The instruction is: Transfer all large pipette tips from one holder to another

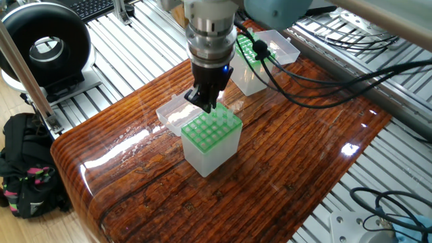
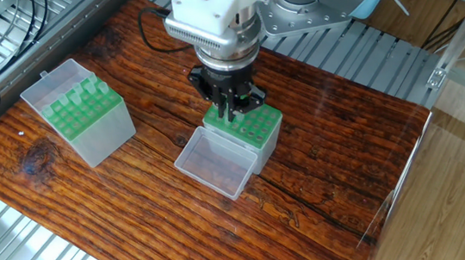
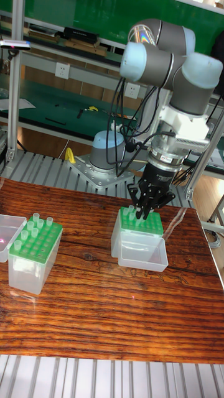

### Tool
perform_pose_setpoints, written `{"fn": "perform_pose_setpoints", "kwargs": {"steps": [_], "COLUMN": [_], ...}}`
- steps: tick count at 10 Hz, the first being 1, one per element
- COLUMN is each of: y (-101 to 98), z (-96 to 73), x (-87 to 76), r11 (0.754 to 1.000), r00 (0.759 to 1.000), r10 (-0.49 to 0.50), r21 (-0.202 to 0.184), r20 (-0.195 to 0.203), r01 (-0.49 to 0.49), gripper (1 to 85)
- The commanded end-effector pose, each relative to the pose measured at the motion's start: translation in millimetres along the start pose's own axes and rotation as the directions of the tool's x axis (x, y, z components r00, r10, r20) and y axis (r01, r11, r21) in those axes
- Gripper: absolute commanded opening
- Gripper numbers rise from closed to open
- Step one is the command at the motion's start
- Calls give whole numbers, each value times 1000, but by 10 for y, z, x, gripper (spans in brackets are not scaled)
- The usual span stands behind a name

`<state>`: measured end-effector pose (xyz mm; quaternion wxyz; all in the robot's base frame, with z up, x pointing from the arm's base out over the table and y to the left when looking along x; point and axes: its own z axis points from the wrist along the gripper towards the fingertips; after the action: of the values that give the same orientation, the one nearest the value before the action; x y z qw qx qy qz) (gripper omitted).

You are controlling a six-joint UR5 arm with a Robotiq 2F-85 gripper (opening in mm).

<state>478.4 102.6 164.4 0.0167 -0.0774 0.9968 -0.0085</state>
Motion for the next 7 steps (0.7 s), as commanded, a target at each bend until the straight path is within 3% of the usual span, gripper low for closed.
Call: {"fn": "perform_pose_setpoints", "kwargs": {"steps": [1,3,5,7], "y": [-8,-85,-244,-252], "z": [-380,-698,-890,-1065], "x": [-14,-7,35,85], "r11": [999,997,993,992], "r00": [999,997,994,992], "r10": [-33,-72,-109,-124], "r21": [-16,3,40,2], "r20": [-3,-9,-16,-9], "r01": [33,72,110,124], "gripper": [137,133,123,120]}}
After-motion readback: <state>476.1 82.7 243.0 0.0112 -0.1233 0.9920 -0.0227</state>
